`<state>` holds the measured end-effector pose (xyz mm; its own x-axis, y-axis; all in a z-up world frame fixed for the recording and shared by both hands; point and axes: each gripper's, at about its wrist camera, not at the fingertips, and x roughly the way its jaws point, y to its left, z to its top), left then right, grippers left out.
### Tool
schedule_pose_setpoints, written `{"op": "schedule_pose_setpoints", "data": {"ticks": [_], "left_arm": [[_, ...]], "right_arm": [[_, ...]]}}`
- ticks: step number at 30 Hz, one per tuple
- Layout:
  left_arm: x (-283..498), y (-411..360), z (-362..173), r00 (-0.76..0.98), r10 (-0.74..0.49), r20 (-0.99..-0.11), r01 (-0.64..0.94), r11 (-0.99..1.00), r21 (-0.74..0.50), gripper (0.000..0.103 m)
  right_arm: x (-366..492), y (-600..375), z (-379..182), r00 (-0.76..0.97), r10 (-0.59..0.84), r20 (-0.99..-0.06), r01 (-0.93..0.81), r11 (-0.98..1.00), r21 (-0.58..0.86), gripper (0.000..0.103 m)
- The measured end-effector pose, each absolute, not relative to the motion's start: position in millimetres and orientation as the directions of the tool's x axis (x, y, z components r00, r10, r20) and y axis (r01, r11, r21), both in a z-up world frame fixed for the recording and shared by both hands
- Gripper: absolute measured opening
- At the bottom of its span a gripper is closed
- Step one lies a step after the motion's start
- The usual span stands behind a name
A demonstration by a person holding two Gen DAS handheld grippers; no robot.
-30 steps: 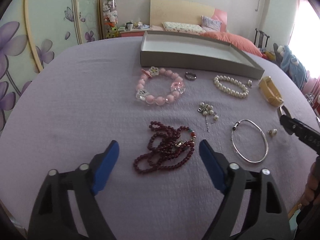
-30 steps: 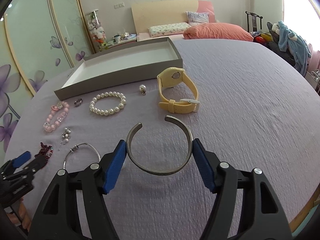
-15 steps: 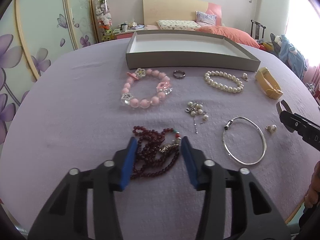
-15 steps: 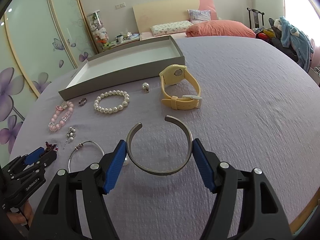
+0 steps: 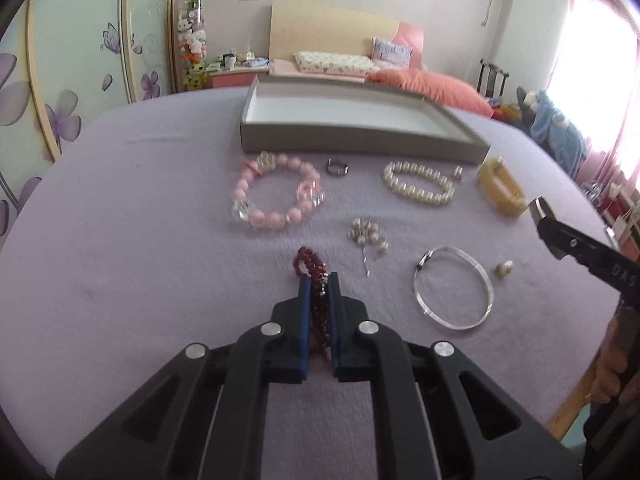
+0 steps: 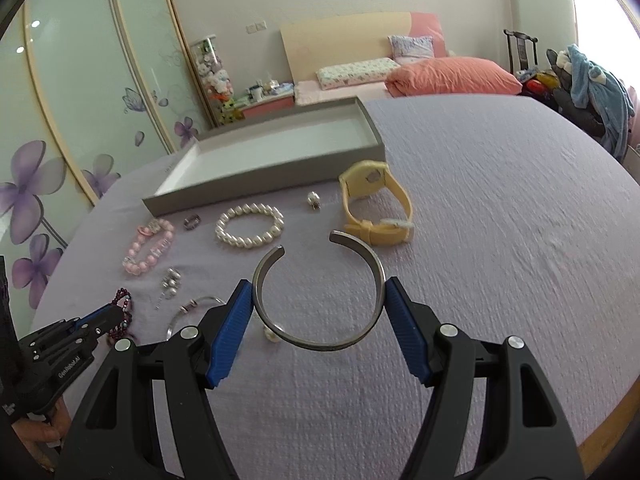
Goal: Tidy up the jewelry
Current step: 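Carry the cuff into the tray with the right tool while the left tool carries the necklace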
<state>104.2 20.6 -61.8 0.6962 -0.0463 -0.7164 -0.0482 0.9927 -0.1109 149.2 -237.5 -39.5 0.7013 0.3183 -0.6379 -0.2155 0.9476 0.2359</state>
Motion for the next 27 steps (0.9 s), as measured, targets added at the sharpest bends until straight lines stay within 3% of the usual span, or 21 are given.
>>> {"op": "schedule_pose_setpoints", "data": {"ticks": [17, 27], "left_arm": [[124, 38, 59, 0.821, -0.149, -0.551, 0.054, 0.981, -0.186, 0.008], [220, 45, 98, 0.828, -0.183, -0.53, 0.069, 0.971, -0.228, 0.008]], "right_arm": [[186, -225, 35, 0.769, 0.391, -0.505, -0.323, 0.92, 0.221, 0.068], [262, -208, 61, 0.758, 0.375, -0.534, -0.317, 0.927, 0.2, 0.068]]}}
